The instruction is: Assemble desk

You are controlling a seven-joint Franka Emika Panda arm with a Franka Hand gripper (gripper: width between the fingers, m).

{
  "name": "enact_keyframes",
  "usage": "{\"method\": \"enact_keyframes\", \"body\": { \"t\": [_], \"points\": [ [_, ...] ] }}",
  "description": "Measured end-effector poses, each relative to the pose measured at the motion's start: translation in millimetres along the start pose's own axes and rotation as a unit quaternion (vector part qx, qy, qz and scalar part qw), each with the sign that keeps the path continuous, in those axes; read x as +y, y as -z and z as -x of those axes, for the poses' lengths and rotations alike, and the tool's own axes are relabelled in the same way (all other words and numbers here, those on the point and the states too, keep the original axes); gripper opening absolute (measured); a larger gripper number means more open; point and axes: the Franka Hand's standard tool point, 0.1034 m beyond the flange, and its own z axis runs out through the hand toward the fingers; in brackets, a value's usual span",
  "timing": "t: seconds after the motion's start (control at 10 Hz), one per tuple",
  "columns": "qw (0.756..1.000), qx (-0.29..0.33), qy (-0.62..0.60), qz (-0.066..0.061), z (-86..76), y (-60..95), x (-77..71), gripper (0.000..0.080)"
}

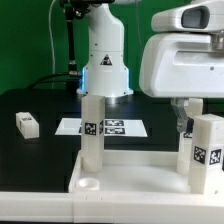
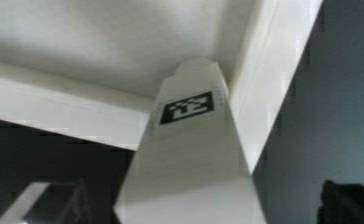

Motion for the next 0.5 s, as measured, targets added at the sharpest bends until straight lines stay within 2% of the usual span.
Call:
{"method": "enact_keyframes", "body": {
  "t": [0.3, 0.4, 0.5],
  "points": [
    [1.000, 0.000, -0.006, 0.000, 0.6, -0.6, 4.1, 0.0640],
    [1.000, -0.001, -0.010, 0.000, 0.7, -0.7, 4.2, 0.0447],
    [1.000, -0.001, -0.023, 0.000, 0.7, -0.9, 4.1, 0.0447]
  ]
}}
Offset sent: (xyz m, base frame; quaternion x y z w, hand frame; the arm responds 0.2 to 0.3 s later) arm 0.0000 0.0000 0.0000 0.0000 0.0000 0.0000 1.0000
